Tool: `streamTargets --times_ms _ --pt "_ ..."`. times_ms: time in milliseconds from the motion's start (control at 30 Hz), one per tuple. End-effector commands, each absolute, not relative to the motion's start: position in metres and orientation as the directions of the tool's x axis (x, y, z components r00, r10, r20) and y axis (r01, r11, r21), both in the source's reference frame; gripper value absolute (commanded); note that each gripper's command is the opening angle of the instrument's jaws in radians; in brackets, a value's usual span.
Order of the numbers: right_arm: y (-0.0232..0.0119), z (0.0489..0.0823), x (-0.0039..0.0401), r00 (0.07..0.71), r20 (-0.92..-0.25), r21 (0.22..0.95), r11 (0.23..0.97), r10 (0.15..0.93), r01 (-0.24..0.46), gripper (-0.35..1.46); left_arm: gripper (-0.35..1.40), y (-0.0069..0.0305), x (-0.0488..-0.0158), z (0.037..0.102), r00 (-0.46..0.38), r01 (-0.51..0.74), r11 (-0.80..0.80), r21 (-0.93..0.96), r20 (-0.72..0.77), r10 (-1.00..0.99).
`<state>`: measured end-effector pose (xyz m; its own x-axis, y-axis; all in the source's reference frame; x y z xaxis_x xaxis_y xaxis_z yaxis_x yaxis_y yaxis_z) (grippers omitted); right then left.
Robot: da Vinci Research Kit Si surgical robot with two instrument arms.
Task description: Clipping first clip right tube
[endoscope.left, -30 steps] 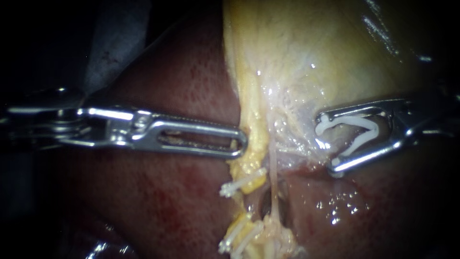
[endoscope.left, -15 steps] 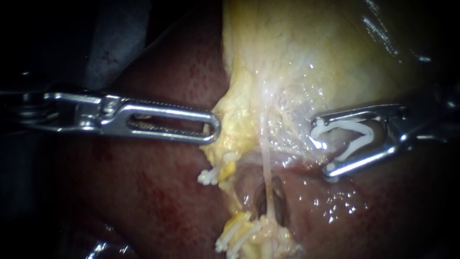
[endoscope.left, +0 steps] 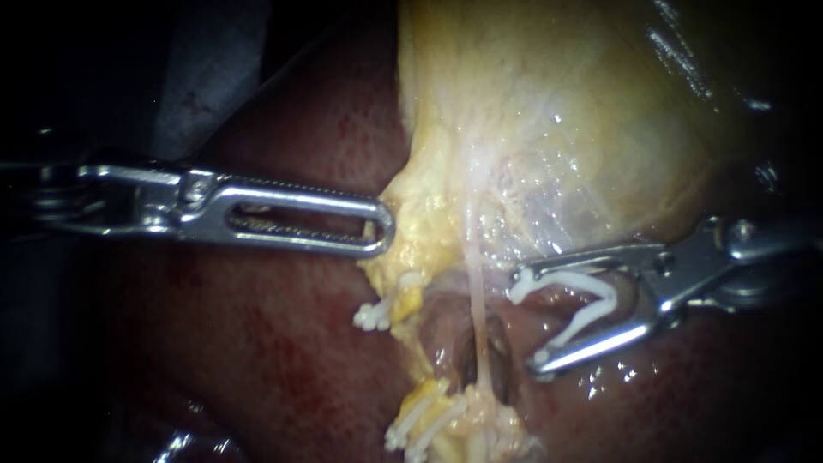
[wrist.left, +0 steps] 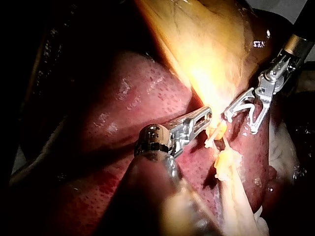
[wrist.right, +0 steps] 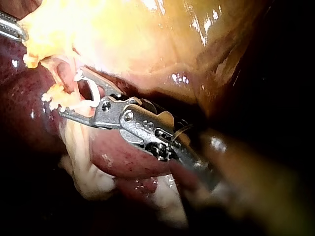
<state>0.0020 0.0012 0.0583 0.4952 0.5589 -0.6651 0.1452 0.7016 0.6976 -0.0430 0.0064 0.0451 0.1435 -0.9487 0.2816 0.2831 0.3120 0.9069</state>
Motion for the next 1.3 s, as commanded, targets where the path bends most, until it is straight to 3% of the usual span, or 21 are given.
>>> streamTargets --times_ms 33,800,1300 --pt "0.0008 0.0586 0.0021 0.5 -0.661 0.703 0.696 0.56 0.15 0.56 -0.35 0.0064 -0.043 0.0451 0.144 0.283 0.312 0.907 0.282 -0.949" --pt "-0.0014 0.0633 0.003 0.532 -0.638 0.717 0.681 0.557 0.148 0.56 -0.35 0.0062 -0.043 0.0448 0.143 0.284 0.312 0.907 0.281 -0.949" --pt "-0.0014 0.0635 0.0056 0.538 -0.633 0.724 0.672 0.556 0.157 0.54 -0.35 0.0062 -0.0431 0.0448 0.142 0.284 0.311 0.907 0.281 -0.949"
